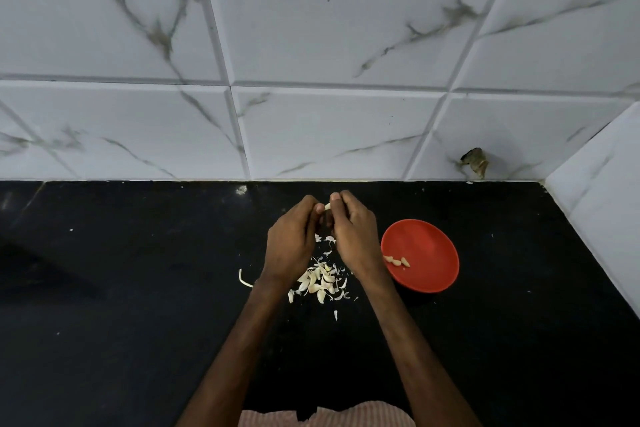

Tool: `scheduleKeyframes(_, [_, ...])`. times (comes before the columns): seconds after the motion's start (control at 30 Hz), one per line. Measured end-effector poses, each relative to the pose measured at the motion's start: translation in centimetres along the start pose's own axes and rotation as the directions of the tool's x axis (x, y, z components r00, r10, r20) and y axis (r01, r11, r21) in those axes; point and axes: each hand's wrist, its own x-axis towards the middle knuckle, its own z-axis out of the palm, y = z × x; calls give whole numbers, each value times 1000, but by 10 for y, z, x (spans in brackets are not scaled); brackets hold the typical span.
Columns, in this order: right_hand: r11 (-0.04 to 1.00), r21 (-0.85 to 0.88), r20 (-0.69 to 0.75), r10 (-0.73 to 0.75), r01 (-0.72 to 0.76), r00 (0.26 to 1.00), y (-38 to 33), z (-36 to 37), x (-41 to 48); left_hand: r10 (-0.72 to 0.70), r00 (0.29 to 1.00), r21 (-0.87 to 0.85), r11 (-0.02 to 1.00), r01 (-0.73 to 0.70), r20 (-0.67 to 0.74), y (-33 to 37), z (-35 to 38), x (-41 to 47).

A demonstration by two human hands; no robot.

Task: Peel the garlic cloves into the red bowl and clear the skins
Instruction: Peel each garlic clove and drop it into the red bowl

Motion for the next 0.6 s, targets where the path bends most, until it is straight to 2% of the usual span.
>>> scheduleKeyframes(0.2, [996, -43, -11, -78, 77, 997, 8, 7, -2, -50, 994, -78, 995, 58, 100, -6, 10, -2])
scheduleKeyframes(0.43, [993, -93, -55, -79, 74, 995, 15, 11, -4, -6, 990, 88, 996, -6, 140, -14, 6, -4])
scheduleKeyframes(0.53, [994, -108, -15, -7, 5, 1000, 12, 9, -1, 9, 986, 101, 995, -26, 166, -14, 5, -5])
scheduleKeyframes(0.6, [990, -35, 34, 135, -134, 990, 10, 7, 1, 25, 980, 120, 992, -49, 197, -12, 3, -5])
